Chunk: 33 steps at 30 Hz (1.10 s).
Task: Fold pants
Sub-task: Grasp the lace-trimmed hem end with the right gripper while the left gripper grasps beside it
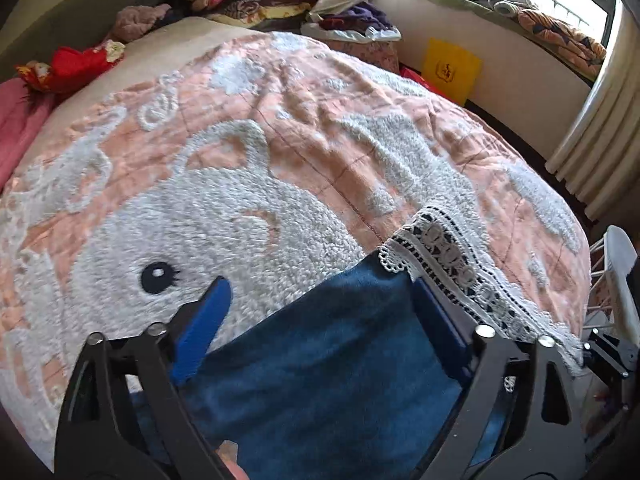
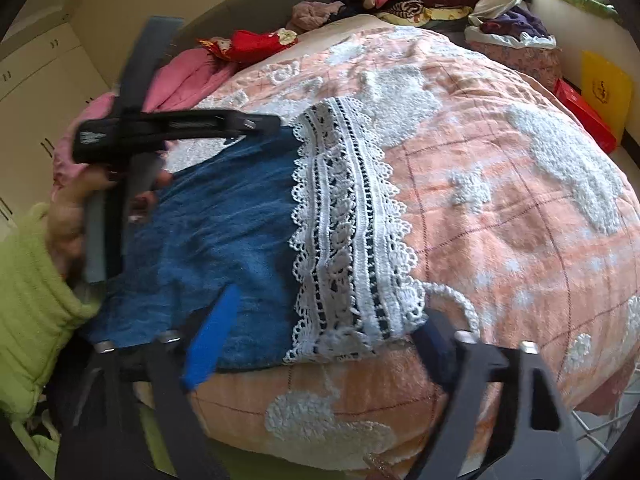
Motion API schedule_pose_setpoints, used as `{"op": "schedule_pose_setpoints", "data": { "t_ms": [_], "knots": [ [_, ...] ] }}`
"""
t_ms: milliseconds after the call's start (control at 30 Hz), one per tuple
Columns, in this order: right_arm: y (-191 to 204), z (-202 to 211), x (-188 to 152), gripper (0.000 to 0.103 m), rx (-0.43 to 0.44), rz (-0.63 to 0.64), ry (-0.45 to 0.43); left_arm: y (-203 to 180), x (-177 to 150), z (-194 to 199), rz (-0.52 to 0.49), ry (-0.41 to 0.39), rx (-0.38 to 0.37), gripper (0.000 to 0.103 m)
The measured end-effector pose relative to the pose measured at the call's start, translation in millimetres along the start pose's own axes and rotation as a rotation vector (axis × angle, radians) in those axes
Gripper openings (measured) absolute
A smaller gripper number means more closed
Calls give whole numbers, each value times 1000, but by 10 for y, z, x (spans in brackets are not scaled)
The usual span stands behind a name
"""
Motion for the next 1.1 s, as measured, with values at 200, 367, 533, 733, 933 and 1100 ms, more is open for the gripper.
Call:
{"op": "schedule_pose_setpoints", "data": {
  "t_ms": [200, 367, 533, 733, 933, 1100],
  "knots": [
    [-53, -77, 40, 70, 26, -14, -19, -16, -53, -195, -5, 13, -61, 68],
    [-52, -115, 80, 53, 39, -13, -45, -91, -60, -181, -37, 4, -71, 55],
    [-63, -160, 113, 48, 48, -4, -52, -176, -92, -197, -45, 17, -96, 22],
    [-16, -143, 160, 27, 72, 29, -68, -243, -115, -161, -75, -9, -71, 6],
    [260, 26, 242, 20, 91, 106, -106, -204, -139, 23, -45, -54, -120, 2],
    [510, 150, 290, 20, 102, 166, -125, -56, -159, 339, 11, -132, -163, 2]
  ]
}}
Point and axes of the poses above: each gripper's, at about its wrist camera, not at the fingertips, and z roughly against the way its jaws point, y to its left, x to its top, the point moved 3 cm from there along -z, roughly the way its jaws point, and after that the axes turned 6 degrees about y, right-handed, at the moved point
